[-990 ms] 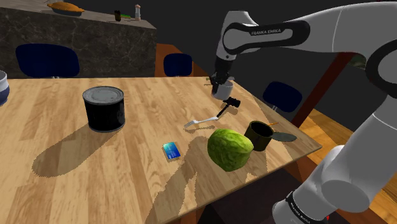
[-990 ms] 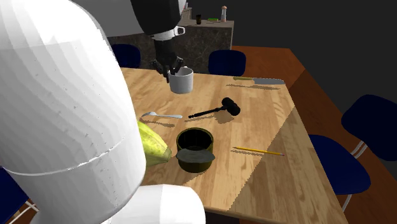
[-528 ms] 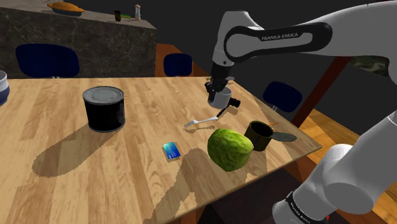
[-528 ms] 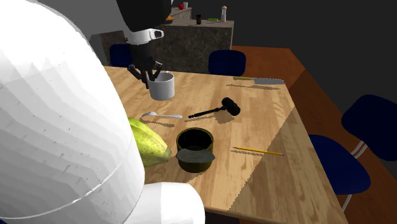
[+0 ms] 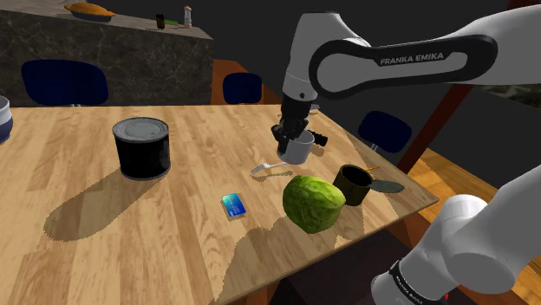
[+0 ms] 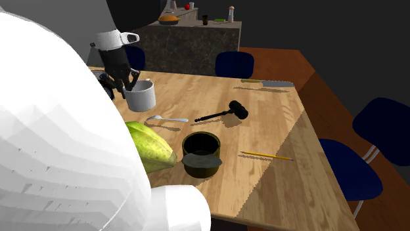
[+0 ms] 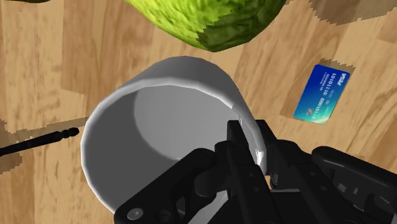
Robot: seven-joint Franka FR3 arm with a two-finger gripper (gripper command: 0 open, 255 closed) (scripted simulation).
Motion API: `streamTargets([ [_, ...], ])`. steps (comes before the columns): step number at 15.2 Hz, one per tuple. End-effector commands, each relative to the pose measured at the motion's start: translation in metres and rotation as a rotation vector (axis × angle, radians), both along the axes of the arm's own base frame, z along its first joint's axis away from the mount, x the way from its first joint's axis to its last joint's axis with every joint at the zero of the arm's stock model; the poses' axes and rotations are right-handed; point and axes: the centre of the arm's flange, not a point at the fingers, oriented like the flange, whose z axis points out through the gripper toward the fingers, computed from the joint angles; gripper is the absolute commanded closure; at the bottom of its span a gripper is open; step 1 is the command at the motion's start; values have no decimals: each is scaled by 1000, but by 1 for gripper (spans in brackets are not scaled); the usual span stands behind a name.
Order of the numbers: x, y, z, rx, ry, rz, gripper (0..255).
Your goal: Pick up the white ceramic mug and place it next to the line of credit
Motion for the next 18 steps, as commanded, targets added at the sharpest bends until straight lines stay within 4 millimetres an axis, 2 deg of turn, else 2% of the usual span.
streamTargets([
  [1, -14, 24, -1, 0, 0, -2, 255],
  [12, -100, 146, -1, 0, 0, -2, 255],
  [18, -100, 146, -32, 0, 0, -2, 255],
])
